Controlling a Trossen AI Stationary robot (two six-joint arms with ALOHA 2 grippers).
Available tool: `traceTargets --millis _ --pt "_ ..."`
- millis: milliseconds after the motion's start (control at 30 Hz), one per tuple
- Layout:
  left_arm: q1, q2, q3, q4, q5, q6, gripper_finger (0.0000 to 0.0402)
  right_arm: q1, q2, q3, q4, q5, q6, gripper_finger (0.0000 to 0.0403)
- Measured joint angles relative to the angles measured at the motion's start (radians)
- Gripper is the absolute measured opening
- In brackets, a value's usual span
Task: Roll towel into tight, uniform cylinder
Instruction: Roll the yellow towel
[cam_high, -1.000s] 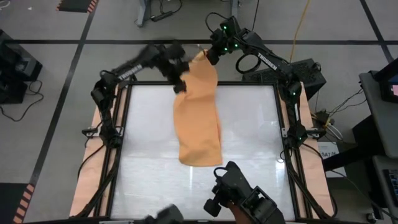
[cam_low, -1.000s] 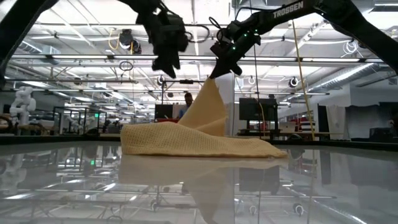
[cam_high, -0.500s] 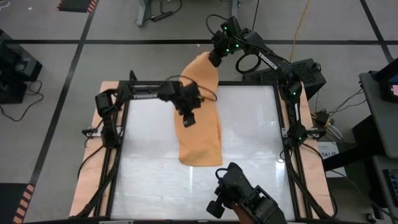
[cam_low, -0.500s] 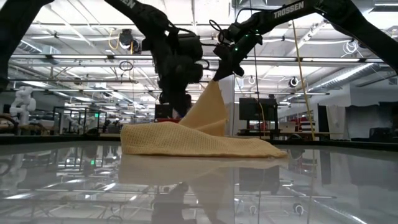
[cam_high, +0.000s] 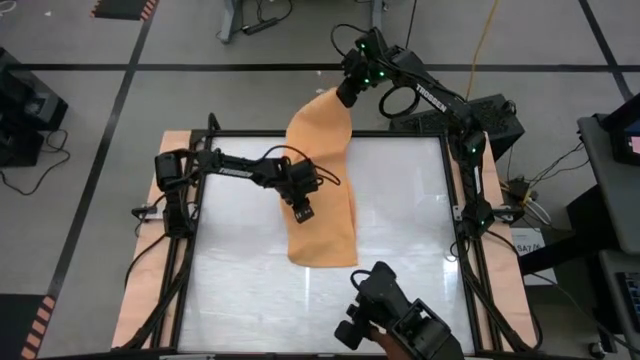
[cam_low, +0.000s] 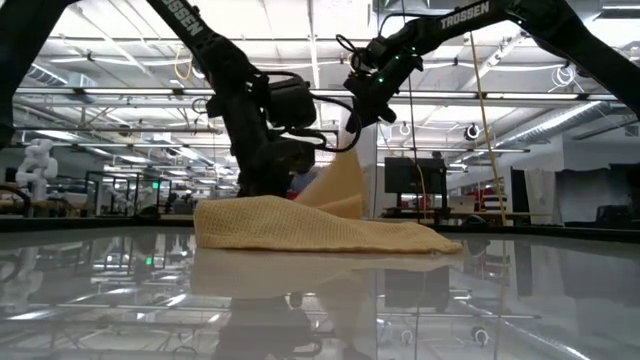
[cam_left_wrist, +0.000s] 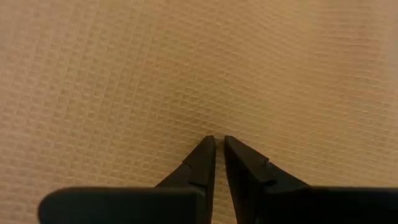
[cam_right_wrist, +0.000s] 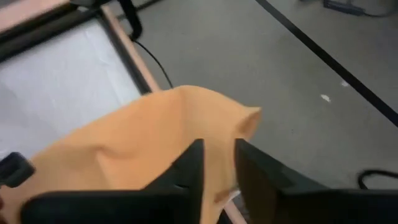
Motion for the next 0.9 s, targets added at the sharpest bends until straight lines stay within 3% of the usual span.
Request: traceTargets --millis 167,333,433,600,900 --pt "-0.013 -0.005 -0.048 0.077 0.004 -0.001 0.0040 -0.008 -0.059 -0.001 -0.078 0.055 0.005 0.0165" --pt "-0.021 -0.005 -0.061 0.105 0.008 -0.003 0.0040 -0.001 -0.161 0.000 -0.235 -0.090 0.029 0.0212" --pt "-0.025 -0.004 -0.062 0.104 0.028 -0.024 0.0040 0.043 -0.199 0.001 -0.362 -0.207 0.012 0.0218" --pt "-0.053 -0.002 -0.063 0.097 0.091 -0.027 0.0040 0.161 -0.213 0.000 -0.547 -0.243 -0.054 0.0215" --pt "-0.162 -0.001 -0.064 0.071 0.139 -0.072 0.0040 0.407 -0.233 -0.020 -0.609 -0.315 0.003 0.0196"
